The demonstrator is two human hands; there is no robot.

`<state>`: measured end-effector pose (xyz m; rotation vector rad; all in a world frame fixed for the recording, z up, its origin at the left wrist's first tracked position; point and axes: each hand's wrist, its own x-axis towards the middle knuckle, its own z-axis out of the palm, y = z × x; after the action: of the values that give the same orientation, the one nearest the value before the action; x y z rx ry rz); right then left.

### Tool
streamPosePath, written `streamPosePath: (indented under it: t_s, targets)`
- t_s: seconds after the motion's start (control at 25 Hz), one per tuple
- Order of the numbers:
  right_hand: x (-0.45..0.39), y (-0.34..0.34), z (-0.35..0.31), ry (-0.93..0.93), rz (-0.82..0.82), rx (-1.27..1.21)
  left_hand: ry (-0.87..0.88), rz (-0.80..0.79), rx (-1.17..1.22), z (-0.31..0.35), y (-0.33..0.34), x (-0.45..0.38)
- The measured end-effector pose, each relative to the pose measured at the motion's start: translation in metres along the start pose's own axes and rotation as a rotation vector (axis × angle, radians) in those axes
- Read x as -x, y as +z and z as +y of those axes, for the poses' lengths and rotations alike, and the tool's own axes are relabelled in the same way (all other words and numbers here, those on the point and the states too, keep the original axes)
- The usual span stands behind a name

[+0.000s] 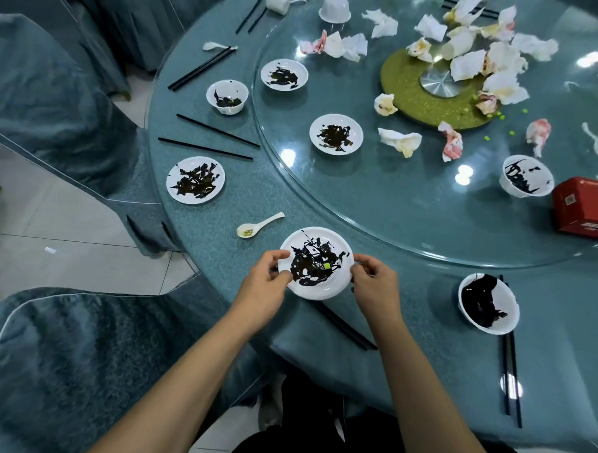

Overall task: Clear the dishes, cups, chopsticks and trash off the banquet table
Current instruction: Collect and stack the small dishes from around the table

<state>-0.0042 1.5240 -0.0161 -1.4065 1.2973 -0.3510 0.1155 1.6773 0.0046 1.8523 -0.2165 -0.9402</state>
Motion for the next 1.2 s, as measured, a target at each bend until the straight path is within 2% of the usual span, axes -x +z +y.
streamPosePath:
  t_s: [0.44,0.8,0.88,0.96,1.2]
  targets:
    - [-0.080,0.019,-0.019,0.066,-0.156,0.191,-0.099,0.060,-0.020,0.005,0.014,-0.079]
    - [-0.095,0.029,-0.019,0.088,-0.264,0.290,-0.142,0.103,-0.065,-0.002,0.014,-0.101]
    - [-0.096,0.027,-0.024,0.033,-0.238,0.364,-0.148,0.123,-0.039,-0.003,0.014,-0.103]
    - [-0.099,0.027,-0.035,-0.050,-0.144,0.391,-0.147,0.121,-0.010,-0.006,0.014,-0.105]
    - [-0.145,0.040,-0.090,-0.151,0.005,0.133,-0.141,0.114,0.019,-0.011,0.013,-0.105]
